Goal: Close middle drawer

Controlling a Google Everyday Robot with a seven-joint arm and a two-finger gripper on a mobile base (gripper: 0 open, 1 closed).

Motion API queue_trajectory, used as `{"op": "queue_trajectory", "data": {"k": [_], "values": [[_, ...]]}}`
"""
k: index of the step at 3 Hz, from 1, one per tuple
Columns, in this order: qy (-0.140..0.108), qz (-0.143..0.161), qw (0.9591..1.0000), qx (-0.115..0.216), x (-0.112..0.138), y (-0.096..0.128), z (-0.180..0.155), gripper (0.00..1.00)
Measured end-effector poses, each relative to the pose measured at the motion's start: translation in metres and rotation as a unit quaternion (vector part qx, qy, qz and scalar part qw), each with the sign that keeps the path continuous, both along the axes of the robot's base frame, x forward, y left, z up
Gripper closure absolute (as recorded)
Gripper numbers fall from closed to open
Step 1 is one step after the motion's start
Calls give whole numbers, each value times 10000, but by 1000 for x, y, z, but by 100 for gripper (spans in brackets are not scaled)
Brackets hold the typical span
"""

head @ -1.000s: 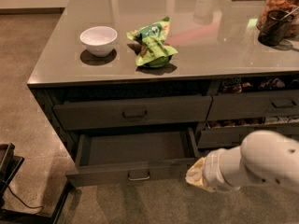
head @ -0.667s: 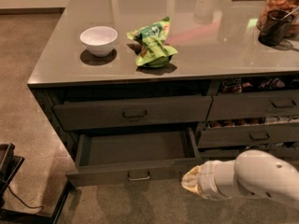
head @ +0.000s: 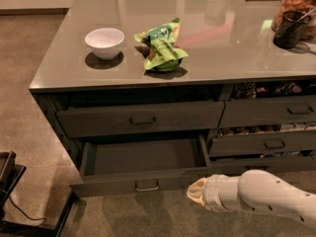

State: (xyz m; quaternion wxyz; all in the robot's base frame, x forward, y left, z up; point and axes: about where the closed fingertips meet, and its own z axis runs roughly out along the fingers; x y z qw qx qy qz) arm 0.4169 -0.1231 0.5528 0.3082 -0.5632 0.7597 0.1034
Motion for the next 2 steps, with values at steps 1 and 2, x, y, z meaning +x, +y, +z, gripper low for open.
{"op": "queue_trajectory", "data": {"k": [1,2], "values": [[-157,91,9998,-57,8,4,-25,100],[-435,155,9989,-120,27,9,-63,100]]}}
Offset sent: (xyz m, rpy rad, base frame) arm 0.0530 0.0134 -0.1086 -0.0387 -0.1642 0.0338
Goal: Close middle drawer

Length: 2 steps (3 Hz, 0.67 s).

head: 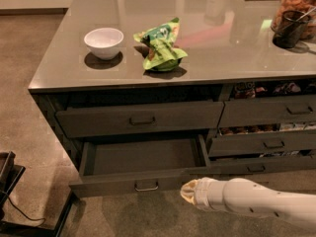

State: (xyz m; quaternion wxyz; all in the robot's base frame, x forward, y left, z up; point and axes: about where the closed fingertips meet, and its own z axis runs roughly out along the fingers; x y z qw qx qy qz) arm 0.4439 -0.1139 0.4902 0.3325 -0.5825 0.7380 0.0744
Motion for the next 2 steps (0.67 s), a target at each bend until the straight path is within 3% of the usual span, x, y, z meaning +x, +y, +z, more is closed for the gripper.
{"op": "queue_trajectory", "data": {"k": [1,2], "values": [[-175,6,9998,95,20,9,-39,100],[-175,6,9998,95,20,9,-39,100]]}}
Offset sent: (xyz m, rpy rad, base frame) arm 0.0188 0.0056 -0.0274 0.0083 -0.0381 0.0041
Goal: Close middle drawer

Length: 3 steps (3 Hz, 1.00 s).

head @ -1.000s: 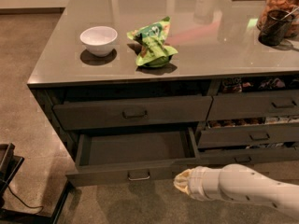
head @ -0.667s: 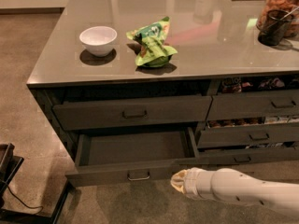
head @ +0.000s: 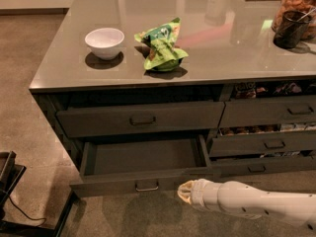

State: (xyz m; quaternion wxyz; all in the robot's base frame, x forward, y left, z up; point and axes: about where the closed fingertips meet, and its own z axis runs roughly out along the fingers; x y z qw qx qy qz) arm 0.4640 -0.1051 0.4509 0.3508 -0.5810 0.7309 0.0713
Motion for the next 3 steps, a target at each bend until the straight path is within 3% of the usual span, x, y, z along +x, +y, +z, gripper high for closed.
{"op": "queue_trajectory", "data": {"k": [3], "values": [[-445,-33,9990,-43,40,-4,-24,100]]}}
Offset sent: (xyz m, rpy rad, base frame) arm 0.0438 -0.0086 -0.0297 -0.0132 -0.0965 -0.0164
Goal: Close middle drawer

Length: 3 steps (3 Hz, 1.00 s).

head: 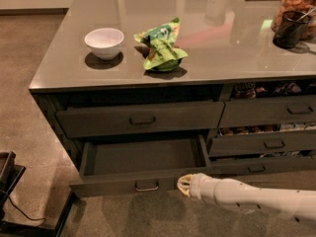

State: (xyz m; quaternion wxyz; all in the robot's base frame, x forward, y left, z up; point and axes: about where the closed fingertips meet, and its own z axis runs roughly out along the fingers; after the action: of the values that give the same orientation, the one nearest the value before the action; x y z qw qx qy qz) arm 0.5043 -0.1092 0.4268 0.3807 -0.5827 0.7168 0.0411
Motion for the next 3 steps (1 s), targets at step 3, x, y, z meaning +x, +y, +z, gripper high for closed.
{"op": "queue_trajectory", "data": {"k": [3], "values": [[-416,24,9991,56,45,3,-10,100]]}}
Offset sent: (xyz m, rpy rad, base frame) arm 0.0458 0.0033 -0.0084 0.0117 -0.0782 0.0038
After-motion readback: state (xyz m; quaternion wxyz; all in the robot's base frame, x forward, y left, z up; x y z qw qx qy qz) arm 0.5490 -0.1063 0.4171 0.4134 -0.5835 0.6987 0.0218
